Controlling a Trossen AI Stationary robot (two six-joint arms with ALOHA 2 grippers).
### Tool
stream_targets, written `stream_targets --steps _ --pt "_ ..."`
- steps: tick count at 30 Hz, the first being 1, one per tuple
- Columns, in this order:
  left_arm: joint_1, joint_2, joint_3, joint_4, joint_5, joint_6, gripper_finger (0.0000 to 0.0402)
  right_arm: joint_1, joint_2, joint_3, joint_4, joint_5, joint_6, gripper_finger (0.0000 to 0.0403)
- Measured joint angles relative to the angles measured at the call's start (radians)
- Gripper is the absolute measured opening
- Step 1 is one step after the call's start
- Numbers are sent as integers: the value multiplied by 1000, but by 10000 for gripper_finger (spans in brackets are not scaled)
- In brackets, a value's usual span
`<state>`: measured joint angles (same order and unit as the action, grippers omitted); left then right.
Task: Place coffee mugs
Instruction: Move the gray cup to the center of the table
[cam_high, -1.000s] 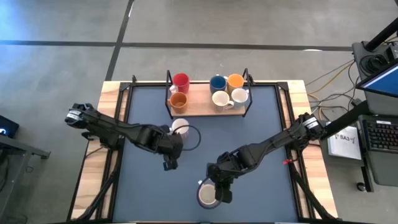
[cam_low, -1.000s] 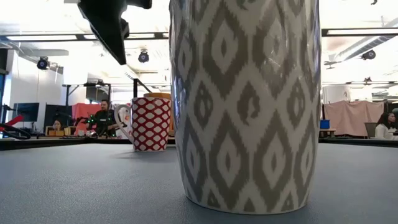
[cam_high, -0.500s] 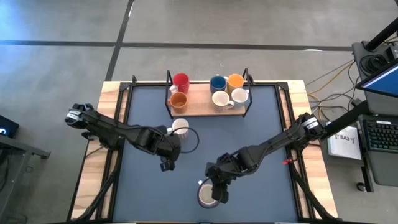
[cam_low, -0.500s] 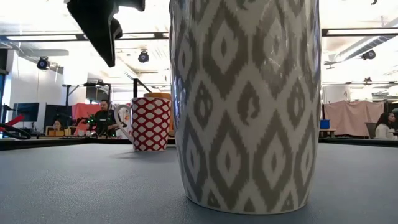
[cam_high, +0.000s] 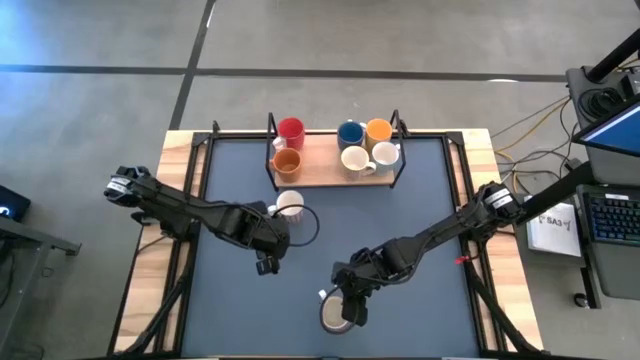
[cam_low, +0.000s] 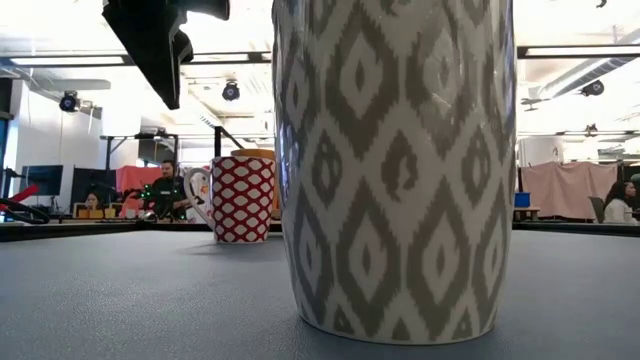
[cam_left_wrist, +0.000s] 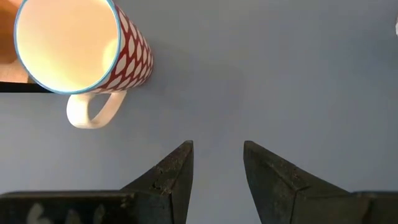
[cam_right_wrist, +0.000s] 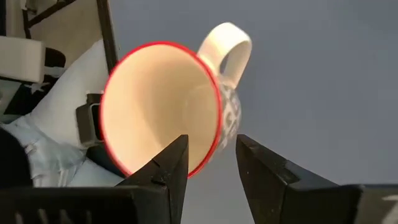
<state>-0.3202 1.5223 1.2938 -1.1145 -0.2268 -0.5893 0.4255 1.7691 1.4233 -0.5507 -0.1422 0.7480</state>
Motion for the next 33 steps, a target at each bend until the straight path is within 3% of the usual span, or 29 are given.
stream_targets --steps 16,27,33 --pt "0 0 0 -1 -3 0 124 0 0 -46 18 75 -50 73" --pt "0 0 0 0 -3 0 124 0 0 -46 19 75 -82 17" --pt "0 0 0 0 -4 0 124 -2 0 -39 14 67 -100 12"
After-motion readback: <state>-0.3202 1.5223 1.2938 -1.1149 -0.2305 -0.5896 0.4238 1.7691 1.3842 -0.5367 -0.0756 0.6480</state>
